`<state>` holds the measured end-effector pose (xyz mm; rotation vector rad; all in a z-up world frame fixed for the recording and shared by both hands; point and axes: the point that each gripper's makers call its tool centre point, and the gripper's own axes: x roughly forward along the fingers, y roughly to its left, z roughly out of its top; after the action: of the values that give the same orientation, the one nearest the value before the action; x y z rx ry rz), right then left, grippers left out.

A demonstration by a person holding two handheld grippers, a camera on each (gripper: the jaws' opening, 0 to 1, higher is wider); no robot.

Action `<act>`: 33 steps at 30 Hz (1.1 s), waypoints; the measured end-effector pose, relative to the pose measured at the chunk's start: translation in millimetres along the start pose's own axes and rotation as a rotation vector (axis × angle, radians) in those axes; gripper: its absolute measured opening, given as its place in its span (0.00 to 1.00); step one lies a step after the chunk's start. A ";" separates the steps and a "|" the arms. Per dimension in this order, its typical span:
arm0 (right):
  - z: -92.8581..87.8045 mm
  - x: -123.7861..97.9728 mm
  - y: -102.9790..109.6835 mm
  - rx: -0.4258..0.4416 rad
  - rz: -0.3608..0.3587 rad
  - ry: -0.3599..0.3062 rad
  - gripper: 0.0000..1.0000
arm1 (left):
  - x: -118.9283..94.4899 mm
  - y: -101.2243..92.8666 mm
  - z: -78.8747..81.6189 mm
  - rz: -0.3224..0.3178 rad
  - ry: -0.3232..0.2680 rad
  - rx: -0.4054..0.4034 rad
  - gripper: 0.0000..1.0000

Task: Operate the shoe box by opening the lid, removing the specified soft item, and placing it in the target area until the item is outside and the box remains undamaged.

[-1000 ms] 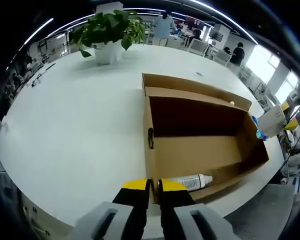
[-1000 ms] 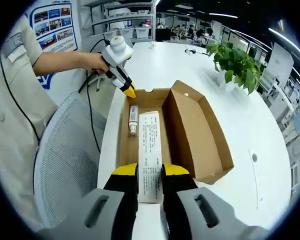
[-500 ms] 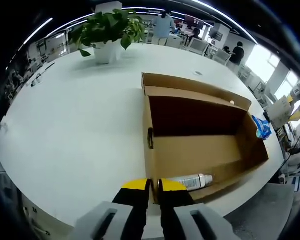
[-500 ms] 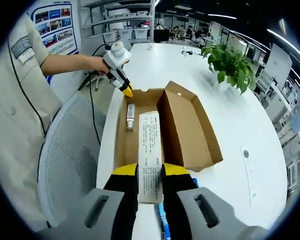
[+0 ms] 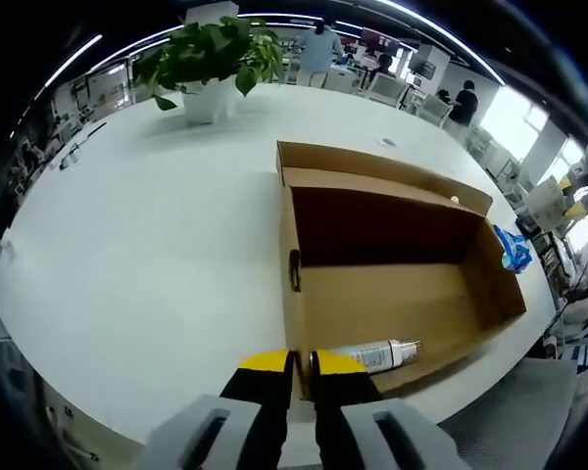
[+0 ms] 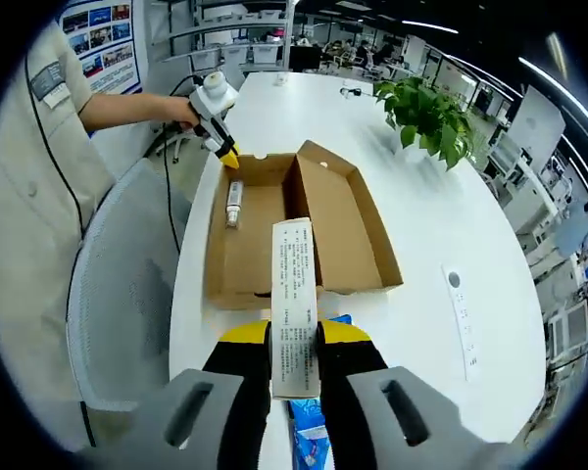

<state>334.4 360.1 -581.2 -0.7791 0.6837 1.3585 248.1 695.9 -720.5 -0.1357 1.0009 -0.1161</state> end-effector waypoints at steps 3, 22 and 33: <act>-7.3 -5.2 -6.4 -0.006 -0.011 0.016 0.15 | 0.2 0.6 0.2 -0.002 0.001 -0.001 0.07; -58.4 -23.3 -38.9 -0.053 -0.037 0.110 0.15 | 1.1 1.2 0.0 -0.012 0.002 -0.007 0.07; -101.9 -22.0 -65.0 -0.054 -0.050 0.197 0.15 | 2.2 3.1 -0.3 -0.021 0.006 -0.013 0.08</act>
<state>398.6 261.5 -616.8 -0.9762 0.7781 1.2699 249.1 698.6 -723.0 -0.1576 1.0068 -0.1297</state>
